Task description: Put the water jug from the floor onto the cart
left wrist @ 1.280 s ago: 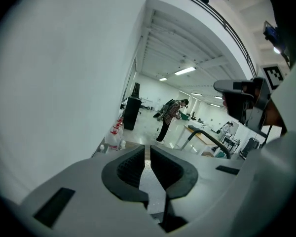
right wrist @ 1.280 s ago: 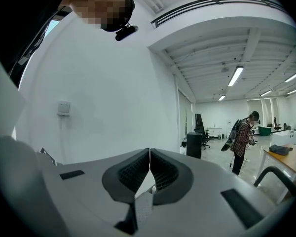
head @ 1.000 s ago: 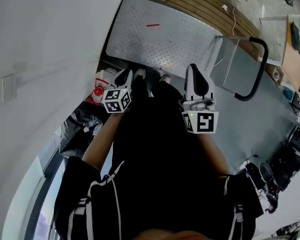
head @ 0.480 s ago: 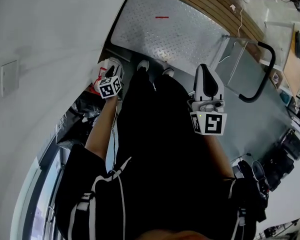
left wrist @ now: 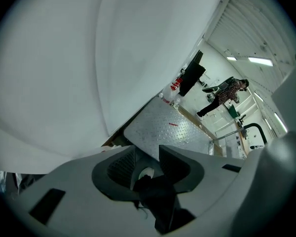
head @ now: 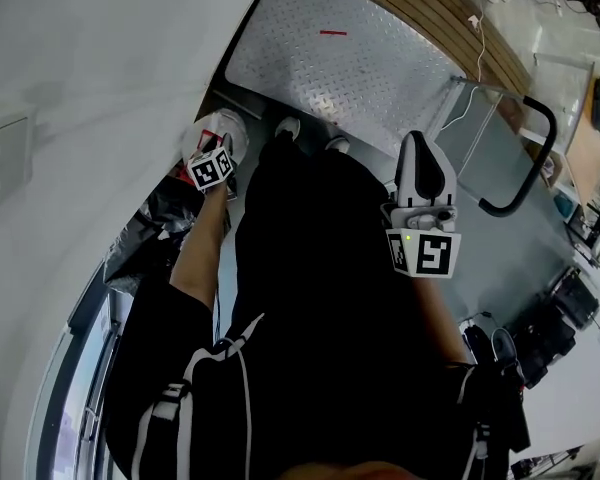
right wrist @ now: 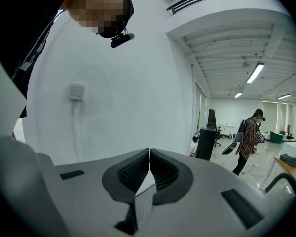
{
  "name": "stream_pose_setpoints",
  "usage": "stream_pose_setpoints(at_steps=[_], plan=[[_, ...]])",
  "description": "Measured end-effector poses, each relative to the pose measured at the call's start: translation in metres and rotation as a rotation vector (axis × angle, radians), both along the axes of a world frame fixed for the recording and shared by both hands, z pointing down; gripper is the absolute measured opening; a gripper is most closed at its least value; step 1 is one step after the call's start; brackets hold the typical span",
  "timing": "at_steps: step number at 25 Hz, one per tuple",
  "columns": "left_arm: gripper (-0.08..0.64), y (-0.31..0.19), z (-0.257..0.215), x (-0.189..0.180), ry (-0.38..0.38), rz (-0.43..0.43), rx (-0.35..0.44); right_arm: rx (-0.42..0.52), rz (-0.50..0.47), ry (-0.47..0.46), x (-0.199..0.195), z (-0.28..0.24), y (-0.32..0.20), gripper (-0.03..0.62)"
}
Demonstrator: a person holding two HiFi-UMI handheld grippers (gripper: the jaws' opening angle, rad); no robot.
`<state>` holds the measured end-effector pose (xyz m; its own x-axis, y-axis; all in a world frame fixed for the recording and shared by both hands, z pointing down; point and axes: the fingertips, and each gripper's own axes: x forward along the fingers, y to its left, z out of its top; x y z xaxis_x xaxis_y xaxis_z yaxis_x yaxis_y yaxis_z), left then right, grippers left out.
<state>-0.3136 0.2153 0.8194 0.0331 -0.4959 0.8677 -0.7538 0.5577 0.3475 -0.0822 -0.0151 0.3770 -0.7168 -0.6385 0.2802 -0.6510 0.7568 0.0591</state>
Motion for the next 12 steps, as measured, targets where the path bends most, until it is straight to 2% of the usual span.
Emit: stream_pose_setpoints(at_steps=[4, 9, 12], plan=[[0.143, 0.019, 0.031, -0.005, -0.004, -0.018, -0.061, -0.013, -0.022, 0.007, -0.004, 0.016, 0.004, 0.018], [0.147, 0.044, 0.066, -0.014, 0.042, -0.148, -0.129, -0.034, -0.025, 0.022, -0.003, 0.032, 0.002, 0.018], [0.148, 0.047, 0.078, -0.021, 0.043, -0.179, -0.143, -0.056, -0.032, 0.022, -0.007, 0.039, 0.001, 0.018]])
